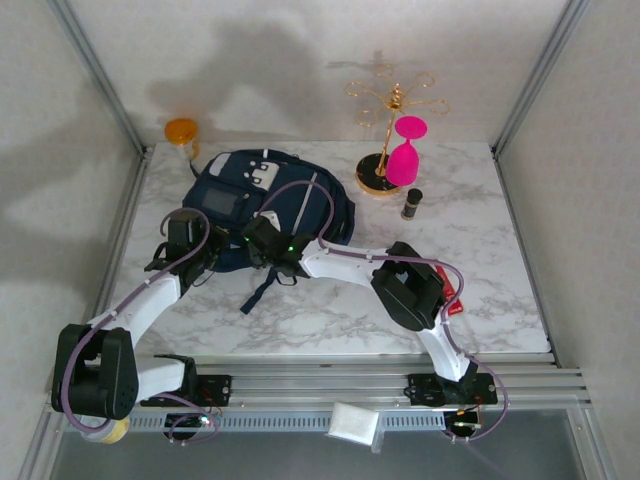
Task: Pack the student bag
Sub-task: Zip the student bag at the center of the table.
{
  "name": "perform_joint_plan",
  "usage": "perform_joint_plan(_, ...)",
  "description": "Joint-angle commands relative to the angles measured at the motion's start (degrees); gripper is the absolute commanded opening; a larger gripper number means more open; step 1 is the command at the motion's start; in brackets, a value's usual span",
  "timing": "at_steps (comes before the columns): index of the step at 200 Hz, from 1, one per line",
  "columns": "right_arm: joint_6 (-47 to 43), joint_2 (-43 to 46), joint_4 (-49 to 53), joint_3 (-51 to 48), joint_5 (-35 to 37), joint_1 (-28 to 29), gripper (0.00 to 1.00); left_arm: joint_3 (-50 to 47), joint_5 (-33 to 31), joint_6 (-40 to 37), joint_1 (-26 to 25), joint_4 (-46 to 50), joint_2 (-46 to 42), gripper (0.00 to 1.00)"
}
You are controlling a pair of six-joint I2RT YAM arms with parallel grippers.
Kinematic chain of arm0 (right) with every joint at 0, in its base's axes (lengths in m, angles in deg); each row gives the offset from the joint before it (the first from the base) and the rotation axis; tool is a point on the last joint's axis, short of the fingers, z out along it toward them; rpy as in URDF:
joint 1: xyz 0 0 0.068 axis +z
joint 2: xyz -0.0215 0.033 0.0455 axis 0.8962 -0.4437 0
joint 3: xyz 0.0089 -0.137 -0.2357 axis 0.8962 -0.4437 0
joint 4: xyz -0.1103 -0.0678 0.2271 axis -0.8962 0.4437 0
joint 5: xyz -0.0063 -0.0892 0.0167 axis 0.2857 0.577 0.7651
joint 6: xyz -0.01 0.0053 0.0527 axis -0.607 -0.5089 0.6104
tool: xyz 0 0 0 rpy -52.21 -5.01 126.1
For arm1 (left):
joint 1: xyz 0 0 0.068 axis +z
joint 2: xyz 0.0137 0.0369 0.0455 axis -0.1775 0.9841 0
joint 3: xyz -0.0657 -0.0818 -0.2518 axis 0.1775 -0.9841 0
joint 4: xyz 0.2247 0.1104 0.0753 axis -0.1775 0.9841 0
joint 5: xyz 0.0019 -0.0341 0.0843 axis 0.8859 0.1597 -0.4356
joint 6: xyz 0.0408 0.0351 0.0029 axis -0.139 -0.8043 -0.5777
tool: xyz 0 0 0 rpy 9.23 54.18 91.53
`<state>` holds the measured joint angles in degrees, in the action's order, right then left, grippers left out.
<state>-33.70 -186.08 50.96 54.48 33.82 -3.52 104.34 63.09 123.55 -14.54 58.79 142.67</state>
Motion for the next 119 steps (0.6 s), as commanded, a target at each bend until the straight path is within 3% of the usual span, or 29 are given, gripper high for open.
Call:
perform_joint_plan(1,-1.00,-2.35,0.96,3.41,5.83,-1.44,0.33,-0.05,1.18,0.64,-0.74,-3.88,-2.54,0.00)
perform_joint_plan(32,-0.31,-4.18,2.89,5.69,9.06,-1.99,0.34,-0.33,0.71,0.82,-1.21,-4.02,-2.89,0.00)
perform_joint_plan(83,-2.81,-2.62,3.67,5.15,12.24,-2.35,0.15,-0.11,0.02,0.56,-1.32,-3.78,-2.89,0.00)
perform_joint_plan(119,-4.68,0.97,0.33,0.44,7.82,-2.42,0.07,0.16,-0.85,0.04,-1.32,-3.14,-2.72,0.00)
